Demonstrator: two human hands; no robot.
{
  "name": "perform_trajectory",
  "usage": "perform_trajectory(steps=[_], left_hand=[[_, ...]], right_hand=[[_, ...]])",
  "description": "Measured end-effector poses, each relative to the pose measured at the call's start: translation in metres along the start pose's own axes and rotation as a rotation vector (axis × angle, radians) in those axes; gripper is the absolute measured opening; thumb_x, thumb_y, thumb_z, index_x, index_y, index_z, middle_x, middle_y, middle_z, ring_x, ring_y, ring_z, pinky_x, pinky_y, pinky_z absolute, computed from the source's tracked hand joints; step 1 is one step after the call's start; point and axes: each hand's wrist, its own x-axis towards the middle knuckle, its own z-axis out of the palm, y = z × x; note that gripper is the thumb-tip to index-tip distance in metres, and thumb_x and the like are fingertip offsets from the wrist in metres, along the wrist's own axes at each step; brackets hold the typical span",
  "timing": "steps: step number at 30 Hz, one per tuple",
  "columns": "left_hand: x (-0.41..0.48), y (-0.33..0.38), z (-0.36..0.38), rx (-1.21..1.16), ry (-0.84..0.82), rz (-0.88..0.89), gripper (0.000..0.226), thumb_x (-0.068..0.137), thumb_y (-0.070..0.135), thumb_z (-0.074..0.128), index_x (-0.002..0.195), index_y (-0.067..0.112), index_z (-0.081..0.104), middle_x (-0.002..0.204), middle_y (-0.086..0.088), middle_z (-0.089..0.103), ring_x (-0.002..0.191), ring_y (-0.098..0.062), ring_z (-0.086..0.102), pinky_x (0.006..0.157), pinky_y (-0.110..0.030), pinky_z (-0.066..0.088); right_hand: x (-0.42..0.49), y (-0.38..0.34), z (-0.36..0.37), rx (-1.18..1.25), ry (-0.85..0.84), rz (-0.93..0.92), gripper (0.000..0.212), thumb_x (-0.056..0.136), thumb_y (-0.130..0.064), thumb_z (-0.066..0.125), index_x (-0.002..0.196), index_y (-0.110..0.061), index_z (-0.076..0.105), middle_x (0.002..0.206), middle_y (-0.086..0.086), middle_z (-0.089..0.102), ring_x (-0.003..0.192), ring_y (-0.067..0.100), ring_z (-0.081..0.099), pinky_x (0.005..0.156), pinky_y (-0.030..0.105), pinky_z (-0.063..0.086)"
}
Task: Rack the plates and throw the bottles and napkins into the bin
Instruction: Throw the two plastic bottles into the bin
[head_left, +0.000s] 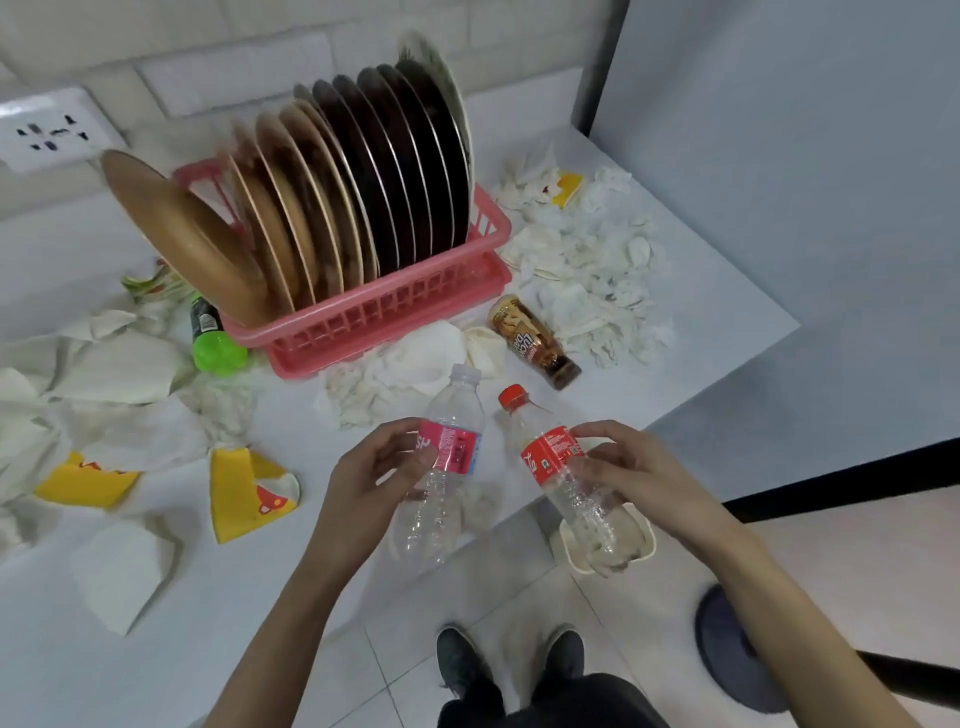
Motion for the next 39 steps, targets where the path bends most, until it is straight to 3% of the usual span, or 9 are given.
perform_trajectory(steps=[4,8,13,16,20,24,27,31,39], left_hand=[[0.0,0.002,0.029,-0.08,-0.054,-0.073,0.022,0.097,0.016,0.057,0.116,0.016,0.068,0.105,-0.003,0.073,0.098,-0.02,0.07,0.072,-0.037,0.061],[-0.005,-0.002,0.07,-0.123,-0.118,-0.149,0.022,0.095,0.022,0.057,0.113,0.019,0.071,0.107,-0.004,0.073,0.098,-0.021,0.07,0.07,-0.033,0.058],[-0.02,-0.009,0.119,-0.169,-0.15,-0.226,0.026,0.093,0.027,0.058,0.112,0.015,0.071,0.107,-0.011,0.073,0.096,-0.024,0.069,0.081,-0.039,0.053],[-0.032,-0.014,0.154,-0.205,-0.163,-0.271,0.032,0.09,0.031,0.06,0.112,0.011,0.07,0.105,-0.015,0.072,0.095,-0.029,0.067,0.086,-0.044,0.051],[-0.044,-0.02,0.197,-0.293,-0.241,-0.349,0.041,0.095,0.04,0.054,0.122,0.011,0.067,0.106,-0.015,0.071,0.09,-0.028,0.067,0.079,-0.042,0.052],[-0.051,-0.028,0.233,-0.376,-0.273,-0.448,0.048,0.098,0.04,0.05,0.13,0.006,0.061,0.107,-0.016,0.067,0.092,-0.029,0.065,0.082,-0.043,0.051],[-0.052,-0.033,0.26,-0.306,-0.355,-0.437,0.057,0.09,0.043,0.06,0.133,0.005,0.058,0.115,-0.019,0.065,0.101,-0.032,0.062,0.091,-0.047,0.048],[-0.054,-0.034,0.295,-0.155,-0.454,-0.396,0.071,0.07,0.043,0.076,0.129,0.007,0.059,0.121,-0.02,0.066,0.102,-0.032,0.064,0.085,-0.045,0.051],[-0.017,-0.06,0.317,0.072,-0.636,-0.408,0.068,0.063,0.045,0.08,0.126,0.023,0.063,0.12,-0.003,0.069,0.11,-0.022,0.067,0.081,-0.036,0.055]], right_hand=[[-0.026,0.015,-0.014,0.214,0.117,-0.001,0.042,0.083,-0.022,0.073,0.122,-0.017,0.06,0.098,0.016,0.072,0.08,0.025,0.07,0.069,0.04,0.056],[-0.057,0.038,-0.034,0.319,0.179,-0.015,0.053,0.073,-0.031,0.074,0.123,-0.021,0.059,0.102,0.009,0.073,0.089,0.028,0.072,0.072,0.042,0.059],[-0.093,0.066,-0.056,0.389,0.251,-0.042,0.045,0.07,-0.031,0.074,0.114,-0.026,0.063,0.098,0.003,0.074,0.089,0.026,0.071,0.073,0.045,0.061],[-0.114,0.088,-0.076,0.43,0.279,-0.025,0.051,0.07,-0.032,0.073,0.118,-0.025,0.06,0.103,0.004,0.072,0.091,0.026,0.071,0.073,0.044,0.061],[-0.135,0.117,-0.103,0.491,0.329,-0.004,0.05,0.082,-0.02,0.072,0.129,-0.027,0.055,0.11,0.01,0.069,0.092,0.026,0.071,0.071,0.04,0.061],[-0.153,0.14,-0.126,0.533,0.325,-0.007,0.047,0.088,-0.011,0.068,0.13,-0.028,0.056,0.107,0.011,0.069,0.092,0.024,0.071,0.068,0.034,0.059],[-0.161,0.156,-0.135,0.557,0.304,-0.008,0.045,0.089,-0.012,0.068,0.129,-0.03,0.057,0.107,0.012,0.07,0.092,0.026,0.071,0.069,0.036,0.059],[-0.165,0.179,-0.139,0.642,0.329,0.023,0.045,0.09,-0.009,0.067,0.13,-0.028,0.057,0.102,0.015,0.071,0.087,0.026,0.07,0.072,0.042,0.06],[-0.149,0.215,-0.139,0.588,0.456,0.108,0.055,0.087,-0.009,0.072,0.134,-0.029,0.052,0.098,0.01,0.065,0.079,0.015,0.066,0.073,0.043,0.059]])
